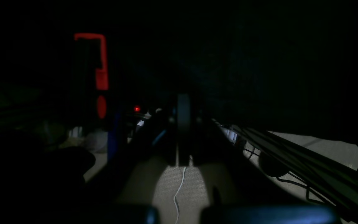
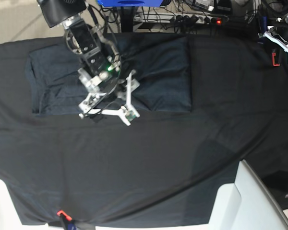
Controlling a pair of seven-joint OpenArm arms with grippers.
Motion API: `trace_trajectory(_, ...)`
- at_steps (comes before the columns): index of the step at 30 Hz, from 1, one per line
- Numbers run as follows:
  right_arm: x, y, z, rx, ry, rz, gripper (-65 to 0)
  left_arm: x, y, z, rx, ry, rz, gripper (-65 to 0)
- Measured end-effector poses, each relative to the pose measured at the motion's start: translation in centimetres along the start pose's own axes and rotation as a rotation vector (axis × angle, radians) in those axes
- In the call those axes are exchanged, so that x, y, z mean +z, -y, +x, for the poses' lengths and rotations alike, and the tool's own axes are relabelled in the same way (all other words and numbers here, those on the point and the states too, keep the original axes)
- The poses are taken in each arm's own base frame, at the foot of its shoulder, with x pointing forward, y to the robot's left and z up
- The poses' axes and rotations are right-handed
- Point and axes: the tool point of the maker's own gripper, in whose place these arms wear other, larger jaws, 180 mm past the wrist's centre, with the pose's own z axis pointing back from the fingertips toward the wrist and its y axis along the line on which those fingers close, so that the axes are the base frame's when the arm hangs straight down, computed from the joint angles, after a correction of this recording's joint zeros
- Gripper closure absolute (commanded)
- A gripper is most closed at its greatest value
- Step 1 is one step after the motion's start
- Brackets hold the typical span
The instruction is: Fold the T-shirt properly
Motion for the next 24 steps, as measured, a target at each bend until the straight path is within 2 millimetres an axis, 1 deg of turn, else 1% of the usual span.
trace_trajectory(5, -0.2, 0.5, 0.5, 0.001, 0.007, -0.009, -49.4, 0.0, 0.0, 0.0, 0.000, 0.000, 0.000, 0.0)
trace_trajectory(8, -0.3, 1.4, 0.3, -0.027, 0.002, -0.023, -49.4, 0.0, 0.0, 0.0, 0.001, 0.000, -0.001, 0.0)
trace_trajectory(11, -0.4, 2.6, -0.1, -0.044, -0.009, -0.046, -49.4, -0.5, 0.8, -0.4, -0.009, -0.015, -0.024, 0.0)
trace_trajectory(13, -0.4, 2.9, 0.4, -0.043, 0.000, -0.052, -49.4, -0.9, 1.3, -0.9, -0.001, -0.030, -0.042, 0.0)
trace_trajectory(14, -0.2, 3.1, 0.8, -0.044, 0.013, -0.056, -49.4, -1.1, 1.5, -1.2, 0.001, -0.040, -0.048, 0.0)
trace_trajectory(16, 1.1, 3.5, 1.7, -0.056, 0.051, -0.074, -49.5, -1.5, 1.7, -1.4, -0.003, -0.053, -0.052, 0.0)
trace_trajectory(18, 2.4, 3.0, 2.5, -0.067, 0.098, -0.072, -49.5, -1.7, 2.0, -0.9, 0.000, -0.037, -0.061, 0.0)
trace_trajectory(19, 2.7, 2.5, 2.3, -0.066, 0.100, -0.059, -49.5, -1.8, 2.1, -0.6, 0.001, -0.026, -0.064, 0.0)
trace_trajectory(22, 2.8, 0.7, 0.3, -0.075, 0.046, -0.026, -49.5, -1.8, 2.0, -0.6, -0.001, -0.029, -0.061, 0.0)
trace_trajectory(24, 2.8, 0.3, 0.0, -0.078, 0.043, -0.016, -49.5, -1.7, 1.9, -0.6, 0.001, -0.028, -0.060, 0.0)
